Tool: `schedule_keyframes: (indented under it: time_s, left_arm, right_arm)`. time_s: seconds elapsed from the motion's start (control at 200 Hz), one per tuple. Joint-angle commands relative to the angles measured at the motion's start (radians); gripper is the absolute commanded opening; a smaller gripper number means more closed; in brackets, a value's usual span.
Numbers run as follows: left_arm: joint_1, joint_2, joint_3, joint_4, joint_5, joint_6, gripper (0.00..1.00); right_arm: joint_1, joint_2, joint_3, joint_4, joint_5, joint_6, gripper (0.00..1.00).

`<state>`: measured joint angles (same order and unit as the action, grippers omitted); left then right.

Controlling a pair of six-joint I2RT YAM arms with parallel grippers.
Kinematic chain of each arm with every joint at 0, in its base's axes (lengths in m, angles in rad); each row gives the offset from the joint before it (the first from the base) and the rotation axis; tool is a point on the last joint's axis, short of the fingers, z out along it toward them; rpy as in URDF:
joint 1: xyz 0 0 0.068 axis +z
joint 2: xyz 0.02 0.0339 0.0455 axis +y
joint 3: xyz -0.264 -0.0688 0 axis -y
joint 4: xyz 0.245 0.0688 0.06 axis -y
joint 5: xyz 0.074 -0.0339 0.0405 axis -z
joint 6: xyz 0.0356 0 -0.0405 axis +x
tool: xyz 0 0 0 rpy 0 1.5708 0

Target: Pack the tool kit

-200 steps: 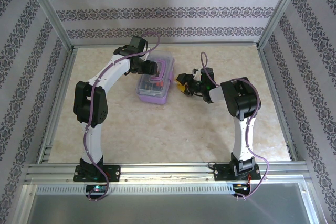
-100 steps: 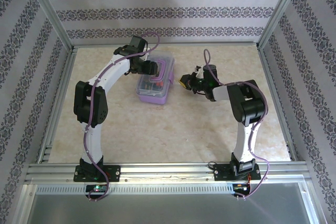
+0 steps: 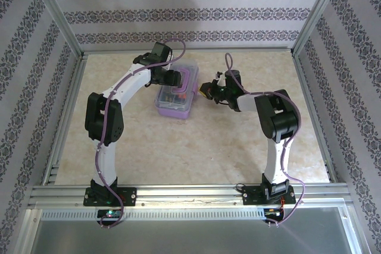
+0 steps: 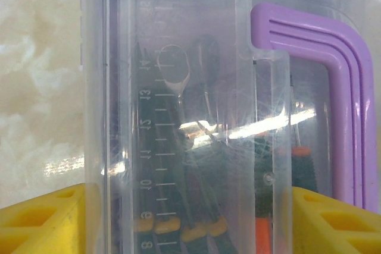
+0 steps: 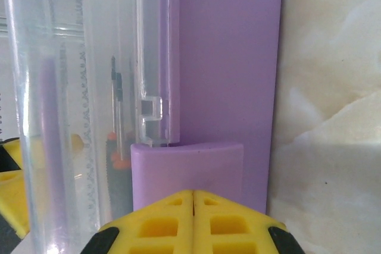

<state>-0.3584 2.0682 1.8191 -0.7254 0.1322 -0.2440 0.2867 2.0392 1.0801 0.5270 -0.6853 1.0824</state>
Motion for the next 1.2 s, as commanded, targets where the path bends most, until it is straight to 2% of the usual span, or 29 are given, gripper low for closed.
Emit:
schedule_keyframes:
  time_s: [0.0,0.859,1.079,1.194]
  left_arm:
    - [-0.016,0.148,-0.090,-0.120,0.038,-0.048,0.34]
    - [-0.059,0.171,-0.075,-0.124,0.108,-0.019,0.32]
    - [-0.060,0.159,-0.074,-0.127,0.096,-0.027,0.33]
    - [-0.063,0.140,-0.067,-0.132,0.065,-0.037,0.33]
  right_arm:
    - [0.015,0.040,0.026,0.015,0.000,0.006,0.04]
    - [0.083,0.111,0.088,0.051,-0.003,0.060,0.08]
    - [0.018,-0.001,-0.012,0.009,0.023,-0.004,0.11]
    - [-0.038,-0.103,-0.114,-0.060,0.056,-0.082,0.18]
